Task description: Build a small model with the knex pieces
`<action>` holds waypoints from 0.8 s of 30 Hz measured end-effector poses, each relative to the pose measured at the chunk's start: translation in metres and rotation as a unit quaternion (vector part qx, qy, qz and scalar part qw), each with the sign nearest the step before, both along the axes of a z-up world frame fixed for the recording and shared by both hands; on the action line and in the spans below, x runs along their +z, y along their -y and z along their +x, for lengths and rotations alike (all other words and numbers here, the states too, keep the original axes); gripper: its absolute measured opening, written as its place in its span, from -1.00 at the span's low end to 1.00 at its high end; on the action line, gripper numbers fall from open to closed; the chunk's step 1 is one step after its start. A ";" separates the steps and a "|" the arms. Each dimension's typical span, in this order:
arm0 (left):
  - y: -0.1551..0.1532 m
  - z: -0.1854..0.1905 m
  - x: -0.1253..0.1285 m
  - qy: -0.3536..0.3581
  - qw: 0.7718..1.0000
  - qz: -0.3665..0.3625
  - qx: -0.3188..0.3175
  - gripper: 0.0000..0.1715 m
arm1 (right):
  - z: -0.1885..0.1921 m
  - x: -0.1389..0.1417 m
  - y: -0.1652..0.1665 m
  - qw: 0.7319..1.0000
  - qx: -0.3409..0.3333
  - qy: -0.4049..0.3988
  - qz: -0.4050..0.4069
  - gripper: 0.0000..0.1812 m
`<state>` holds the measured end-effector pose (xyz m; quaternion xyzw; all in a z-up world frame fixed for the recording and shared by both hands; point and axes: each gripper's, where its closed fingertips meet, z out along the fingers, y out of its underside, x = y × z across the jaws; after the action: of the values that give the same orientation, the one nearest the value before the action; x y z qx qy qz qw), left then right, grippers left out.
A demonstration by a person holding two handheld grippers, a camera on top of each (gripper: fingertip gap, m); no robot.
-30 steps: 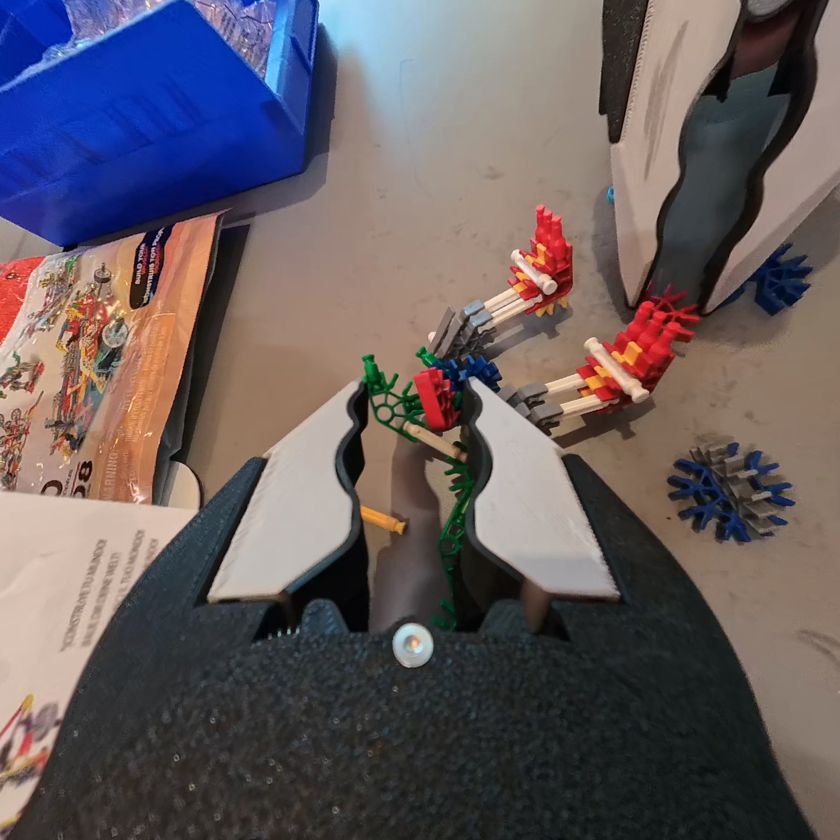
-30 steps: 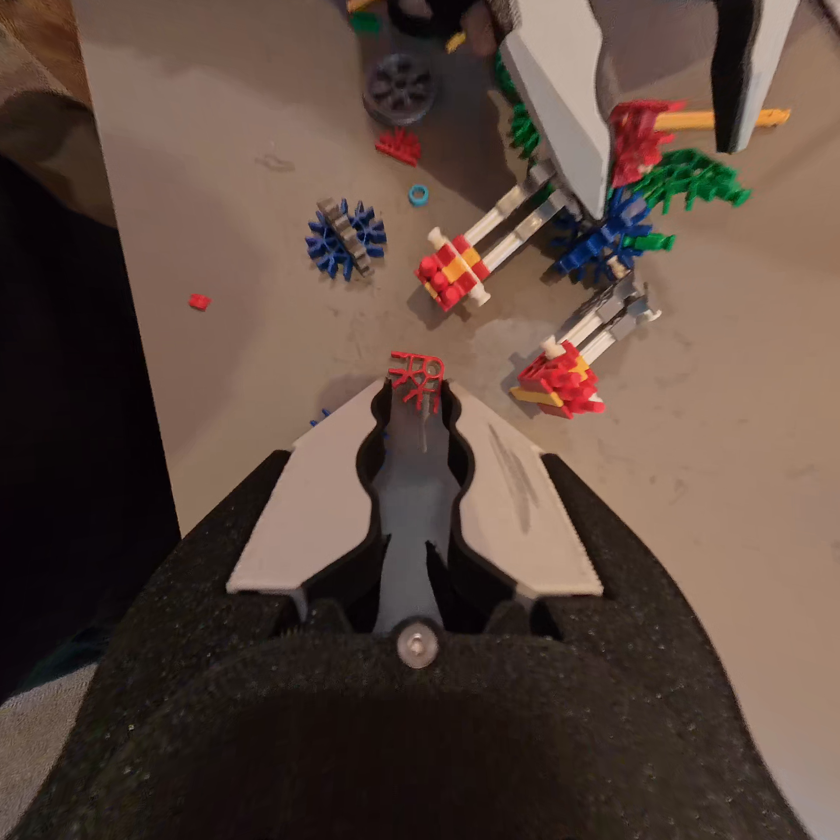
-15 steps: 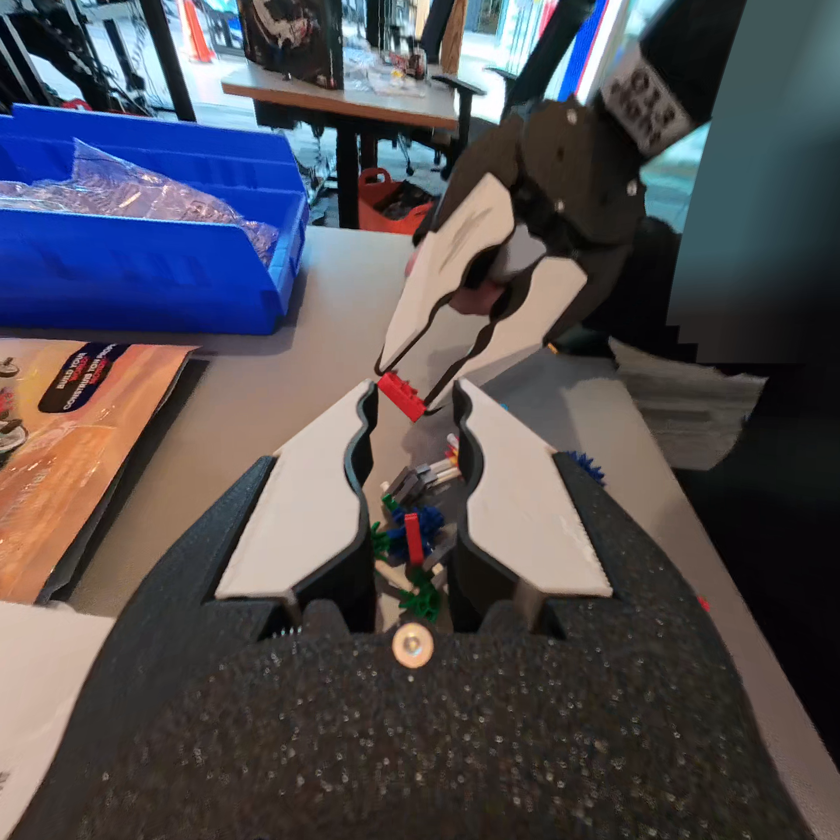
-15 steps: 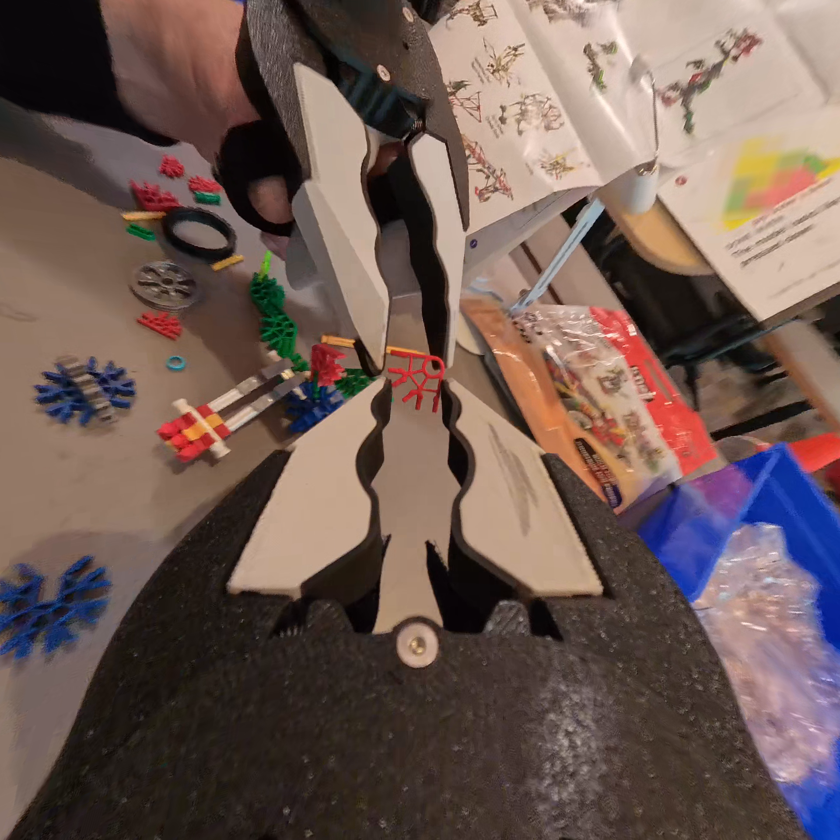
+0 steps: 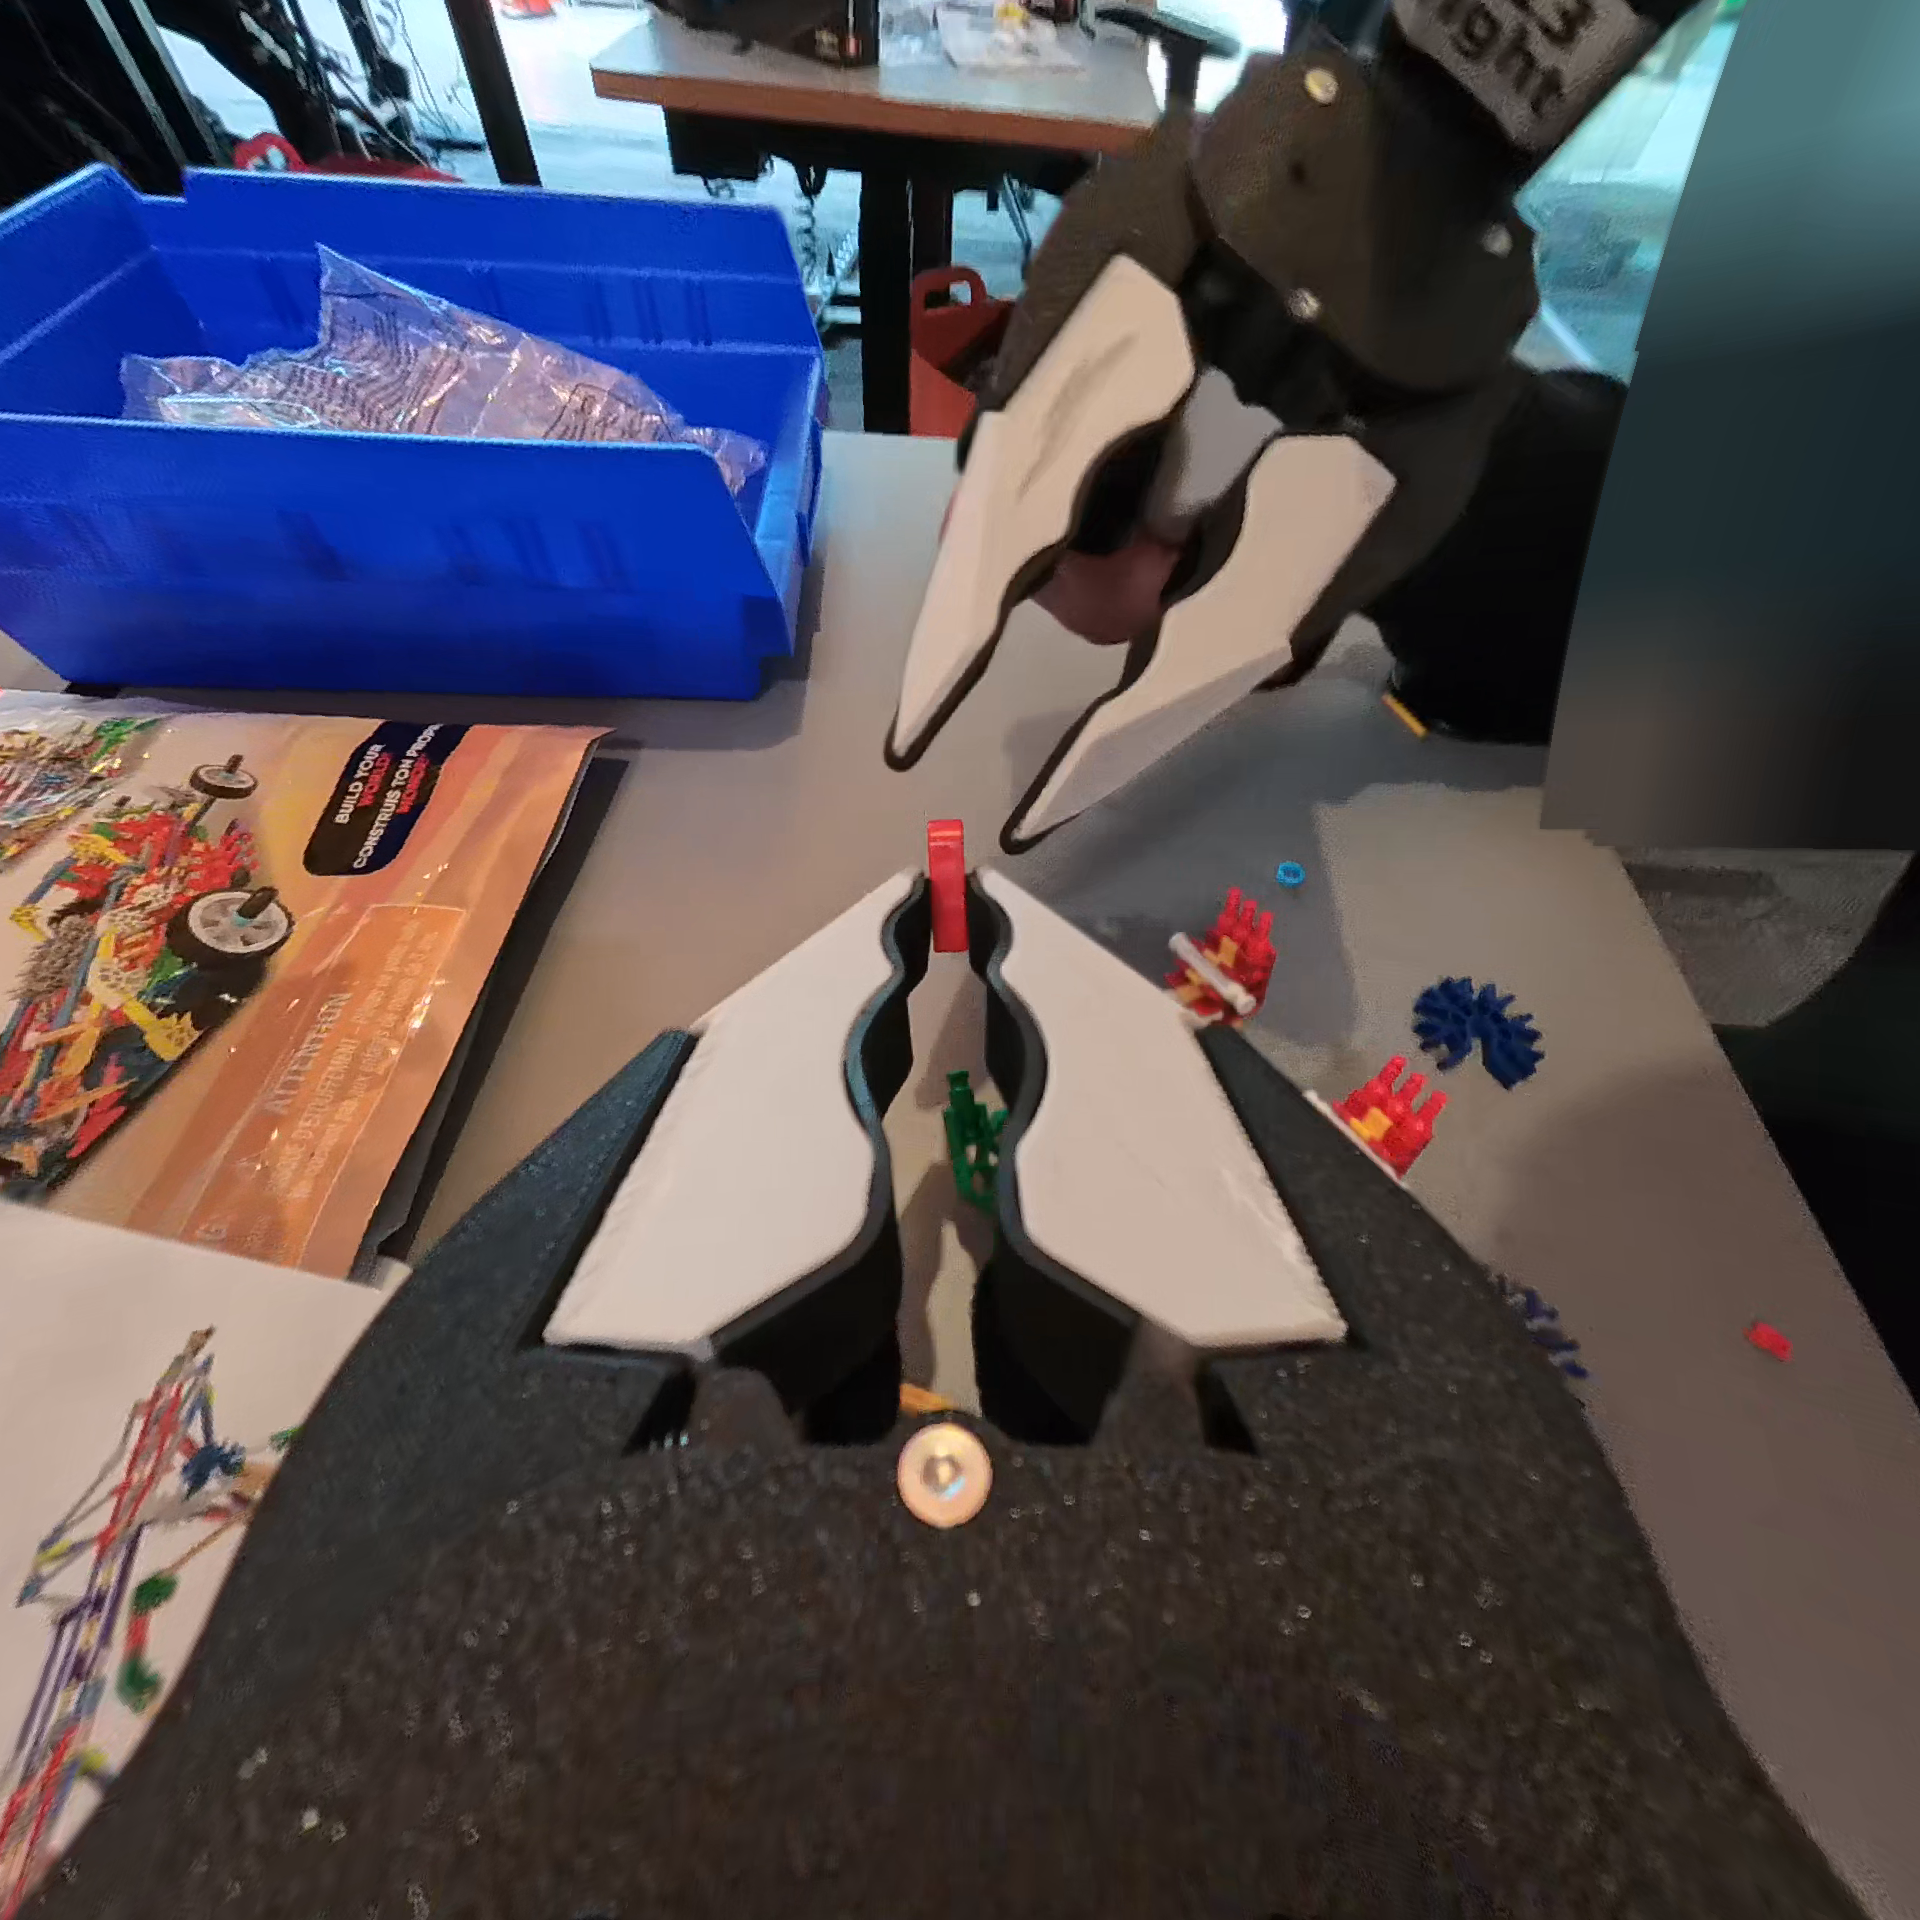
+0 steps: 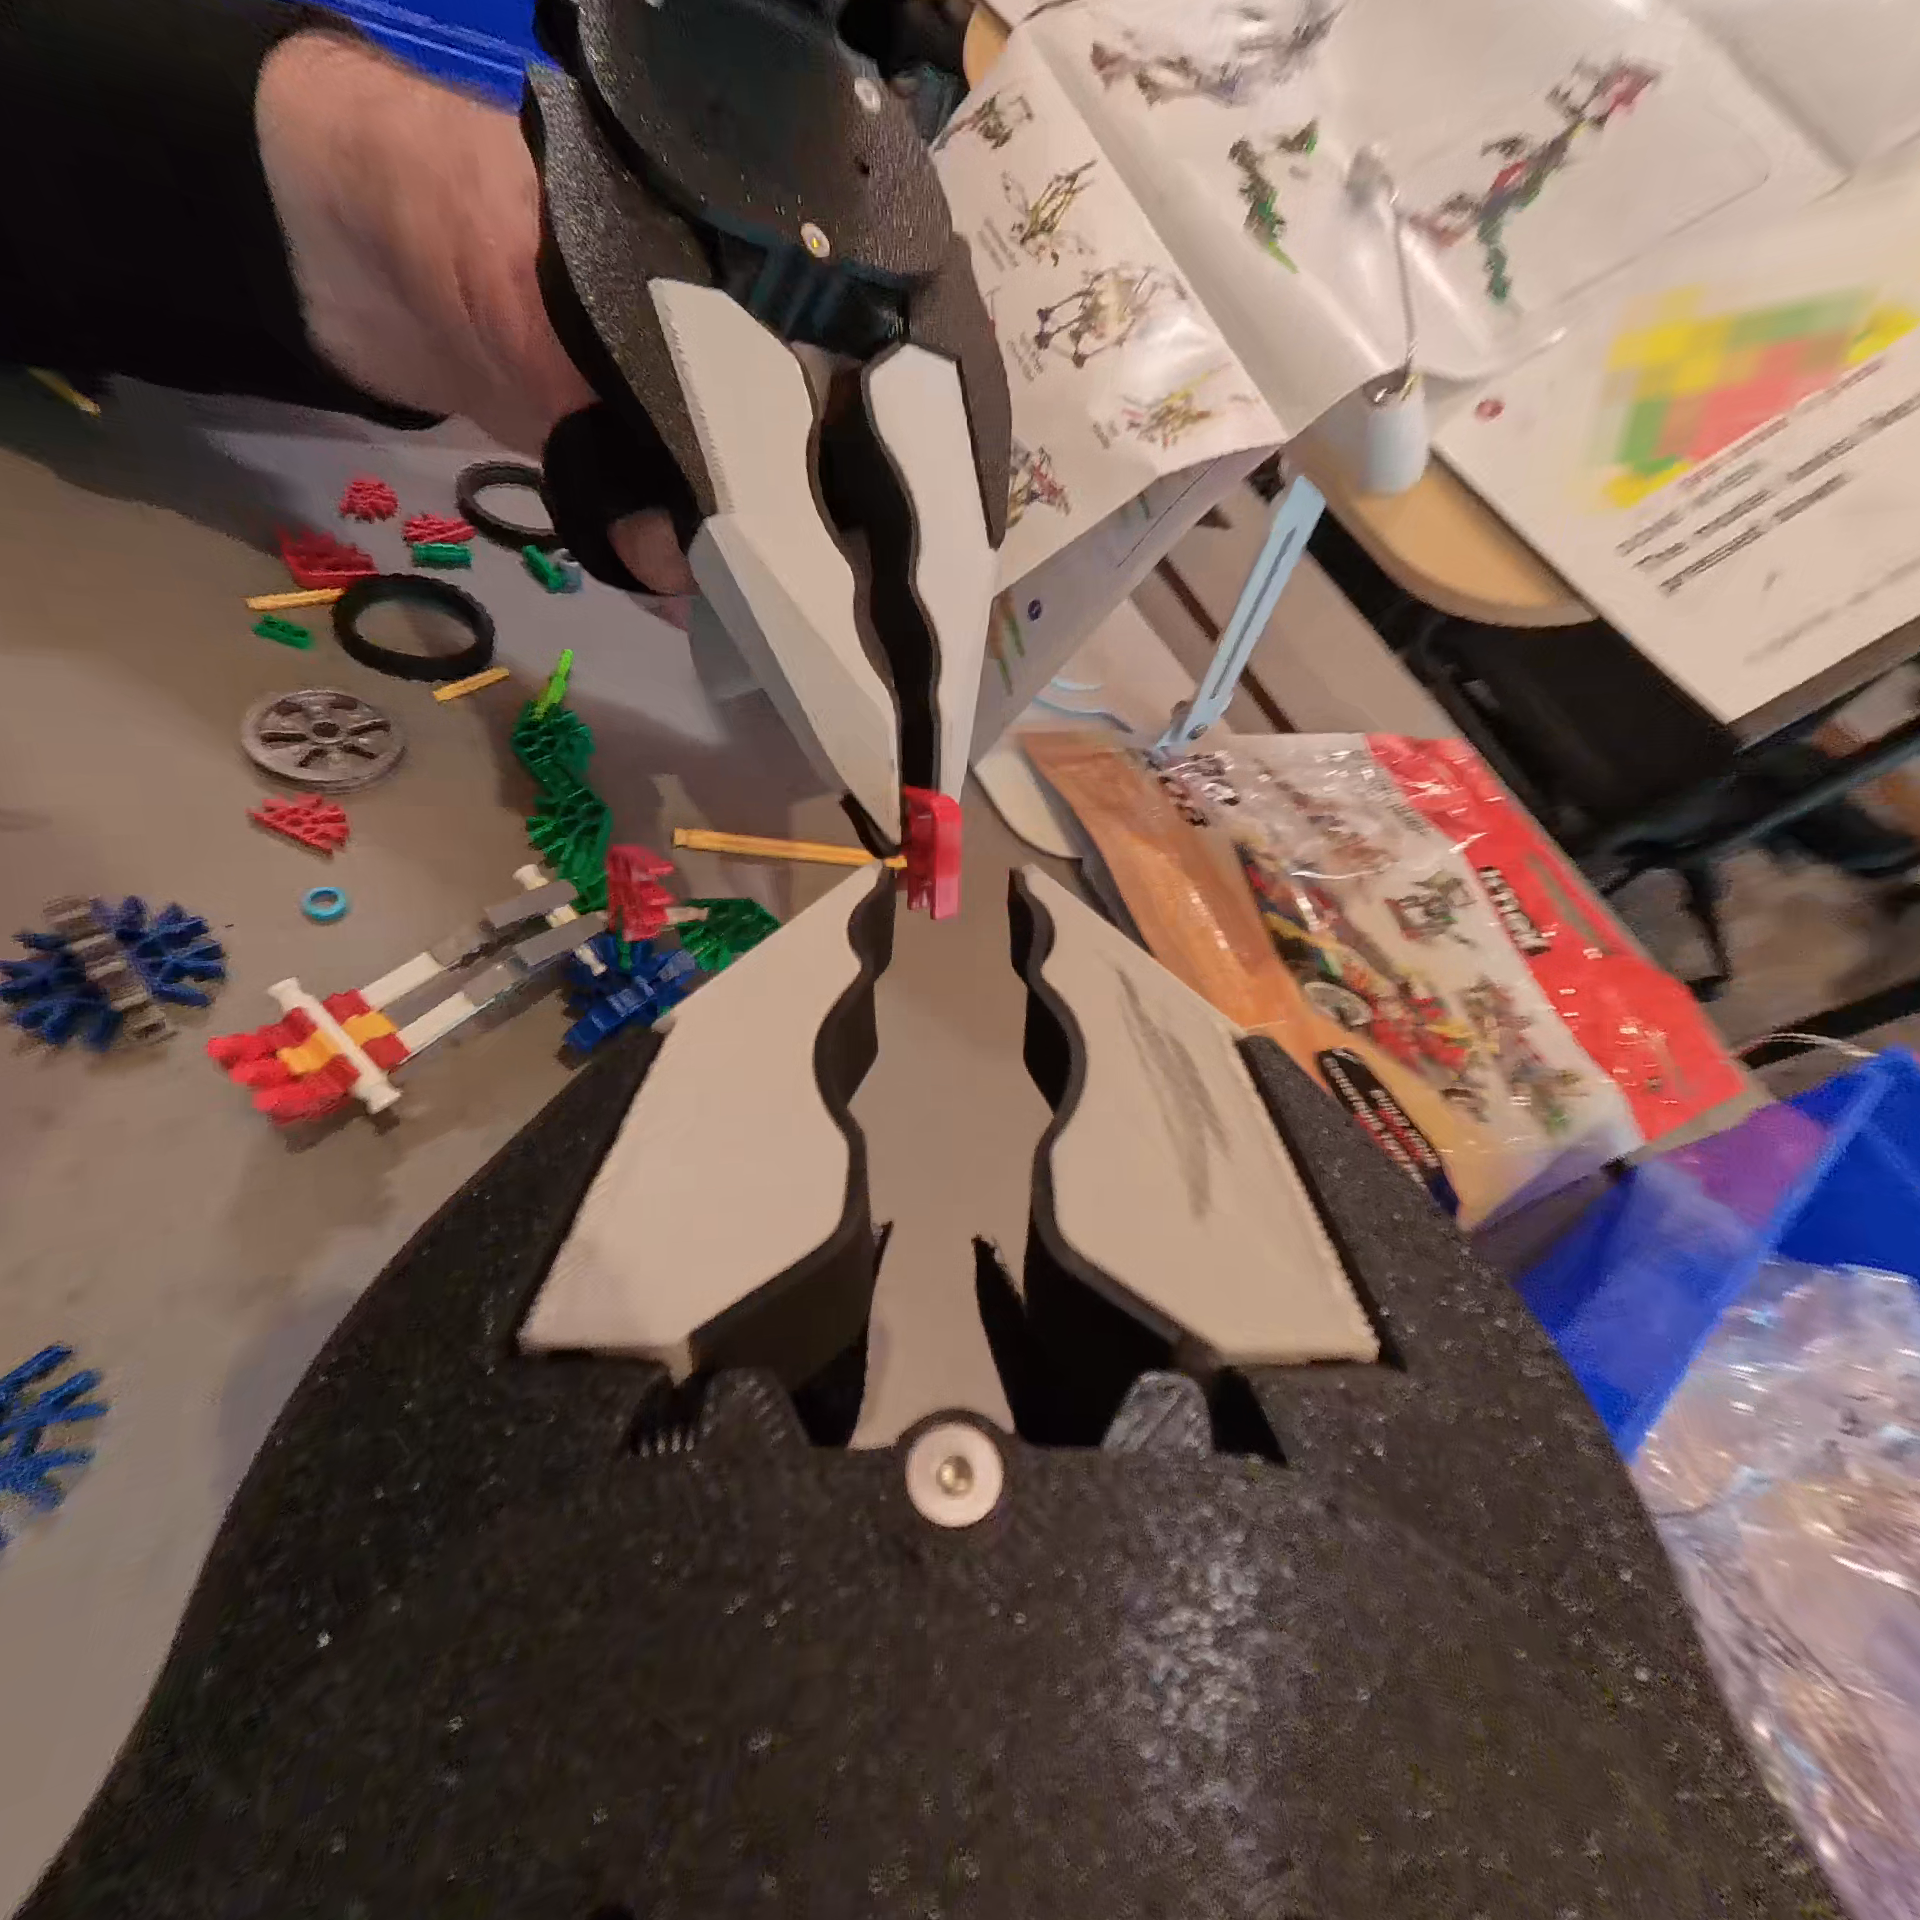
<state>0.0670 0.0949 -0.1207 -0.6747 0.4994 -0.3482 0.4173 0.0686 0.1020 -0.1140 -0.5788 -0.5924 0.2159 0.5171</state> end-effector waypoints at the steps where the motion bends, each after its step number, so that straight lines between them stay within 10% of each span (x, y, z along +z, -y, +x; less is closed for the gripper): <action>1: 0.002 0.000 -0.001 -0.009 1.000 0.002 -0.005 -0.94 | 0.000 -0.003 0.002 1.000 0.014 0.005 -0.021 -0.77; 24: 0.011 0.000 -0.042 -0.154 0.987 -0.020 -0.039 -0.94 | -0.008 -0.054 0.013 0.976 0.070 0.045 -0.199 -0.92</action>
<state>0.0670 0.0843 -0.1625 -0.7089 0.5760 -0.2662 0.3079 0.0606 0.0893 -0.1680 -0.6361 -0.5997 0.3388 0.3478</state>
